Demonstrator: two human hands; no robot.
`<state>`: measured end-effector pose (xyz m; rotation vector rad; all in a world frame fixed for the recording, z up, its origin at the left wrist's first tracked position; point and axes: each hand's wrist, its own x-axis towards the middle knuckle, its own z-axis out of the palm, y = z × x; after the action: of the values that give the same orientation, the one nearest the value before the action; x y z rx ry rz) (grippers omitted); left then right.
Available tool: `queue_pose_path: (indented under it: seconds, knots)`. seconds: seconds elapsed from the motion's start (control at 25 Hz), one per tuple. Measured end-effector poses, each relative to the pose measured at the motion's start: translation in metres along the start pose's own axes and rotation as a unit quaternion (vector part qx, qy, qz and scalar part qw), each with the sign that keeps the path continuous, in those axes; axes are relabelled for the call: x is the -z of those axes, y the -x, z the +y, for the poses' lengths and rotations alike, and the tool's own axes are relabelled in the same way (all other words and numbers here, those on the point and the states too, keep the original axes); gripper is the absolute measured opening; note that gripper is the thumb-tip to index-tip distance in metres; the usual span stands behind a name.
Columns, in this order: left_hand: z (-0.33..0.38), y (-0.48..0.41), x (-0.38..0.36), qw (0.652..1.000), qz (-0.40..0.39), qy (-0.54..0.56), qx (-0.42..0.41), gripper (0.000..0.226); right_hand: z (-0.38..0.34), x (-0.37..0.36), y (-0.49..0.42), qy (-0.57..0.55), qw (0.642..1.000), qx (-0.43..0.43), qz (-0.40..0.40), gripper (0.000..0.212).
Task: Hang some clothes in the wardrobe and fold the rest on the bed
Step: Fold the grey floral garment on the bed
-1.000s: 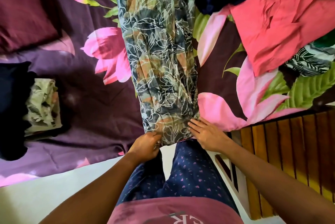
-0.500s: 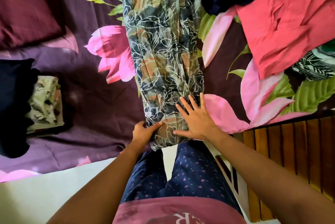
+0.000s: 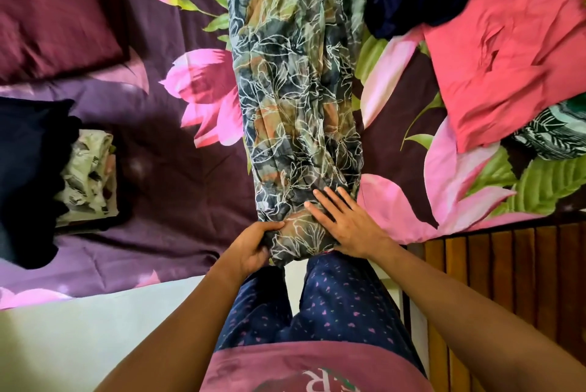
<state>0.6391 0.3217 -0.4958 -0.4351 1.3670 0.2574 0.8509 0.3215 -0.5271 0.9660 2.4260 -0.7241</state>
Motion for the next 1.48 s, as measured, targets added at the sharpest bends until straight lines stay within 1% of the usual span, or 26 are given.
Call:
queue_pose_path:
  seconds: [0.08,0.16,0.24,0.28,0.32,0.36,0.4,0.44,0.48,0.52,0.56,0.6,0.68,0.72,0.76,0.8,0.88,0.96,1.0,1.04,1.08,1.2,1.32,1.36,1.4,1.48]
  knots:
    - [0.002,0.003,-0.003,1.000,-0.012,0.007,-0.006,0.020,0.002,-0.001,-0.001,-0.017,1.000,-0.018,0.005,0.111]
    - [0.003,-0.001,0.001,0.998,0.012,0.011,-0.053,0.017,0.006,-0.001,0.001,-0.034,0.999,-0.008,-0.022,0.104]
    - [0.000,-0.012,0.013,0.979,0.100,-0.055,-0.171,0.007,0.010,0.009,0.005,-0.045,0.997,0.018,-0.063,0.088]
    - [-0.003,-0.015,0.021,0.947,0.142,-0.144,-0.251,0.010,0.012,0.015,0.007,-0.038,0.995,0.034,-0.091,0.080]
    - [-0.007,-0.016,0.029,0.886,0.169,-0.267,-0.340,0.022,0.014,0.021,0.009,-0.045,0.992,0.041,-0.106,0.076]
    - [-0.009,-0.018,0.037,0.794,0.177,-0.392,-0.430,0.038,0.016,0.027,0.009,-0.058,0.991,0.040,-0.117,0.075]
    - [-0.013,-0.020,0.043,0.683,0.176,-0.504,-0.498,0.054,0.017,0.033,0.007,-0.071,0.989,0.037,-0.120,0.075]
    - [-0.016,-0.025,0.047,0.574,0.171,-0.601,-0.529,0.071,0.019,0.038,0.006,-0.084,0.988,0.036,-0.124,0.076]
    - [-0.017,-0.026,0.048,0.481,0.167,-0.680,-0.528,0.086,0.022,0.042,0.004,-0.102,0.986,0.034,-0.130,0.077]
    - [-0.019,-0.031,0.048,0.417,0.163,-0.729,-0.517,0.096,0.024,0.043,0.002,-0.124,0.983,0.030,-0.135,0.077]
    - [-0.017,-0.034,0.043,0.388,0.154,-0.761,-0.496,0.101,0.026,0.046,0.001,-0.150,0.979,0.021,-0.139,0.076]
    - [-0.014,-0.033,0.037,0.378,0.139,-0.778,-0.482,0.102,0.027,0.051,0.000,-0.179,0.974,0.006,-0.137,0.075]
    - [-0.008,-0.032,0.026,0.379,0.106,-0.784,-0.479,0.095,0.032,0.058,-0.001,-0.251,0.957,-0.037,-0.139,0.073]
    - [-0.004,-0.031,0.022,0.399,0.079,-0.777,-0.480,0.087,0.035,0.061,-0.002,-0.278,0.949,-0.051,-0.142,0.070]
    - [0.000,-0.030,0.021,0.439,0.037,-0.771,-0.460,0.078,0.038,0.063,-0.002,-0.294,0.942,-0.059,-0.151,0.064]
    - [0.002,-0.026,0.019,0.487,-0.003,-0.763,-0.424,0.069,0.042,0.065,-0.003,-0.302,0.935,-0.065,-0.173,0.054]
    - [0.003,-0.018,0.019,0.573,-0.035,-0.743,-0.343,0.050,0.048,0.071,-0.002,-0.338,0.903,-0.084,-0.251,0.035]
    - [0.003,-0.005,0.013,0.694,-0.061,-0.673,-0.250,0.046,0.049,0.076,0.001,-0.400,0.845,-0.104,-0.340,0.038]
    - [0.001,0.003,0.009,0.769,-0.083,-0.594,-0.218,0.040,0.050,0.079,0.003,-0.418,0.821,-0.111,-0.373,0.045]
    - [0.002,0.008,0.003,0.828,-0.103,-0.518,-0.192,0.029,0.053,0.083,0.006,-0.423,0.813,-0.114,-0.383,0.052]
    - [0.006,0.012,-0.001,0.862,-0.111,-0.461,-0.180,0.025,0.058,0.088,0.008,-0.442,0.810,-0.116,-0.368,0.054]
    - [0.031,0.015,-0.007,0.911,-0.085,-0.354,-0.195,0.015,0.079,0.110,0.002,-0.573,0.773,-0.152,-0.224,0.042]
    - [0.059,0.006,-0.010,0.917,0.005,-0.289,-0.276,0.006,0.104,0.117,-0.028,-0.596,0.773,-0.214,-0.044,0.039]
    - [0.067,-0.002,-0.009,0.909,0.046,-0.268,-0.316,0.007,0.107,0.115,-0.038,-0.558,0.795,-0.237,0.029,0.034]
    - [0.074,-0.009,-0.010,0.899,0.082,-0.248,-0.353,0.012,0.108,0.112,-0.047,-0.483,0.831,-0.249,0.119,0.030]
    - [0.079,-0.021,-0.013,0.873,0.147,-0.247,-0.394,0.015,0.101,0.102,-0.054,-0.279,0.892,-0.198,0.295,0.026]
